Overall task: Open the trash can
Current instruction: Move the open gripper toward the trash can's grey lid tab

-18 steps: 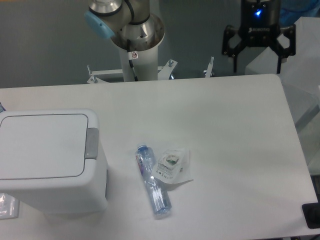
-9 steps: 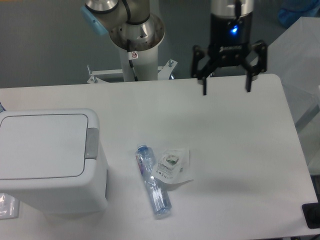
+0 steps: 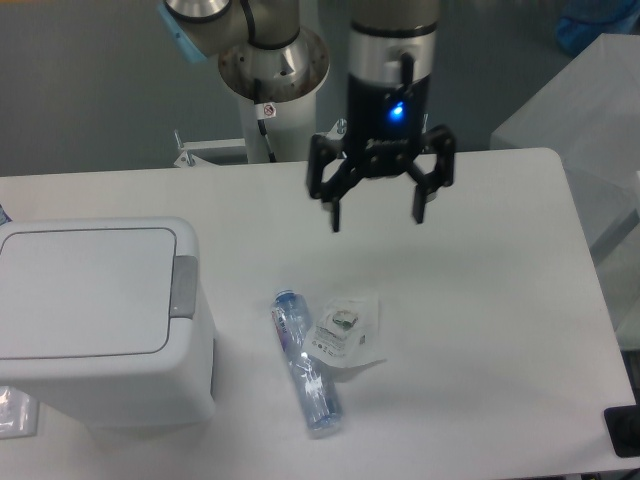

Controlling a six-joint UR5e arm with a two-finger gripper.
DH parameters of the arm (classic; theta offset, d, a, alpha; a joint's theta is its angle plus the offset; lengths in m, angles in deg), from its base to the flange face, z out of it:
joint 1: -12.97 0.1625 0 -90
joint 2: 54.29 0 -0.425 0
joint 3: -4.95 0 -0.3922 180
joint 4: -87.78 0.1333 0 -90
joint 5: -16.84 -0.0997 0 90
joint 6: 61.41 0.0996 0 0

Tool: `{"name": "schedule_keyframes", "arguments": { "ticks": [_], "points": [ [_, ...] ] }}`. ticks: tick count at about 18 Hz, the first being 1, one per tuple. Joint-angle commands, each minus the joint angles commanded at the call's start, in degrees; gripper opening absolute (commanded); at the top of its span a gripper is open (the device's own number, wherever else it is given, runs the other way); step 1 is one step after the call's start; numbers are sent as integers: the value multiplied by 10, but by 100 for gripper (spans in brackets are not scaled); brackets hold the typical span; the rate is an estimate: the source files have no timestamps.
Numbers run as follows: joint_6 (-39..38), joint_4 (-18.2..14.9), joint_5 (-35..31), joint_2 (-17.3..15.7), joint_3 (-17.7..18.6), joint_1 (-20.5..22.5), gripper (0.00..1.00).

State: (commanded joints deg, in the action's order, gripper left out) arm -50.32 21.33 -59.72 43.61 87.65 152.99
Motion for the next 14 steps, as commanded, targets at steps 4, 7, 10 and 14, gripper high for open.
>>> {"name": "schedule_keyframes", "arguments": {
  "ticks": [4, 7, 10, 14],
  "points": [
    [-55, 26, 0, 11, -1, -26, 100],
    [-65, 27, -1, 18, -2, -43, 100],
    [-79, 33, 0, 25, -6, -55, 100],
    [-97, 39, 0, 26, -5, -67, 100]
  ]
}}
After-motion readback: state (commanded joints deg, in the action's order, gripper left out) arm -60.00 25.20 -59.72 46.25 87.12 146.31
